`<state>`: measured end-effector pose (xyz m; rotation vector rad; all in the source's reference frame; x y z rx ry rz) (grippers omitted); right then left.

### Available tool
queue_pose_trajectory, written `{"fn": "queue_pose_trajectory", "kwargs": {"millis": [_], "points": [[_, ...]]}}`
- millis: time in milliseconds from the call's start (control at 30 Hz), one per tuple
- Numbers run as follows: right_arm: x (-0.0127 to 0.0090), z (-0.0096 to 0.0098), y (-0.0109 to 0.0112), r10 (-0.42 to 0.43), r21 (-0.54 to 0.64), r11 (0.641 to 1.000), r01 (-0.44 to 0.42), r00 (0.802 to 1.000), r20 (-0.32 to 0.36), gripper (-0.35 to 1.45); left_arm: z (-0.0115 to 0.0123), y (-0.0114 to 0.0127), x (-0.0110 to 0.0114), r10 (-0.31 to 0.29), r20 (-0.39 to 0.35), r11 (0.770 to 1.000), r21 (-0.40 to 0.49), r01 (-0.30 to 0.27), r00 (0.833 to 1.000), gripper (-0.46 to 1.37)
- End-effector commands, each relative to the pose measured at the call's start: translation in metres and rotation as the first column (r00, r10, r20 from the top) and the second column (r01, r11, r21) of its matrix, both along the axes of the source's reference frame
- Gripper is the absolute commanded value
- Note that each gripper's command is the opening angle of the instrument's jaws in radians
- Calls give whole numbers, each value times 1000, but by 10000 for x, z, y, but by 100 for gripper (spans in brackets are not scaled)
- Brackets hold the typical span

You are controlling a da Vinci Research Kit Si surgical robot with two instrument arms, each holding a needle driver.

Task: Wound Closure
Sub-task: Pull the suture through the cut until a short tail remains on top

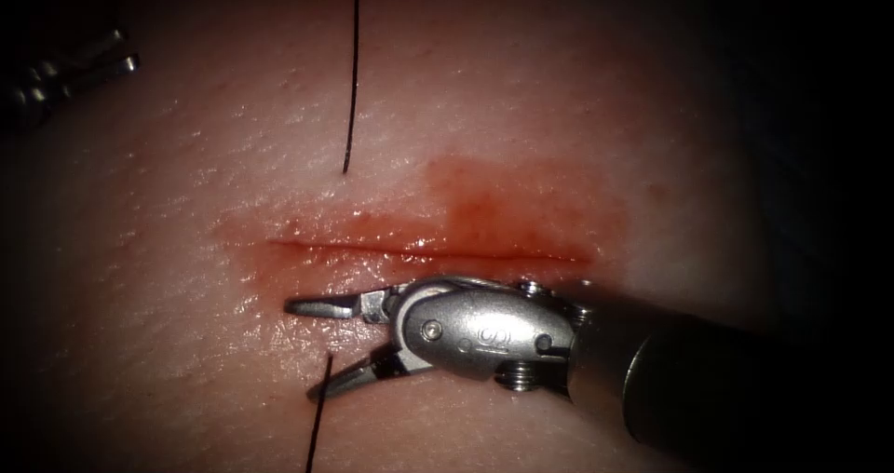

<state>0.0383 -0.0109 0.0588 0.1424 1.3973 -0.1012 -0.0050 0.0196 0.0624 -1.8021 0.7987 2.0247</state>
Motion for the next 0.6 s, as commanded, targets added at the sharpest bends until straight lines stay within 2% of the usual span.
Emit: {"fn": "queue_pose_trajectory", "kwargs": {"millis": [33,167,267,300,333,367,400,433,467,600], "points": [[1,1,-1,-5,-2,1000,5,1000,-1,137,0,0,0,5,-1,1000,1,-5,1000,-35],[0,1,-2,-7,-3,1000,7,1000,-3,131,-1,0,0,5,-1,1000,1,-5,1000,-35],[-2,1,-2,-18,-1,1000,18,1000,-11,117,-1,0,0,5,0,1000,1,-5,1000,-35],[-2,1,-3,-28,2,1000,28,999,-19,107,-1,0,0,5,0,1000,1,-5,1000,-35],[-3,1,-3,-44,4,999,44,999,-24,80,-1,0,0,5,0,1000,1,-5,1000,-35],[-3,1,-4,-52,4,999,52,998,-23,63,-1,0,0,5,0,1000,1,-5,1000,-35],[-4,1,-4,-68,5,998,68,997,-20,27,-1,0,0,5,0,1000,1,-5,1000,-35],[-4,1,-4,-85,6,996,85,996,-19,7,-1,0,0,5,0,1000,1,-5,1000,-35],[-5,1,-6,-129,5,992,129,992,0,-35,-1,0,0,5,0,1000,1,-5,1000,-35],[-8,1,-6,-151,4,989,151,989,2,-35,-1,-1,1,6,0,1000,0,-6,1000,-35]]}}
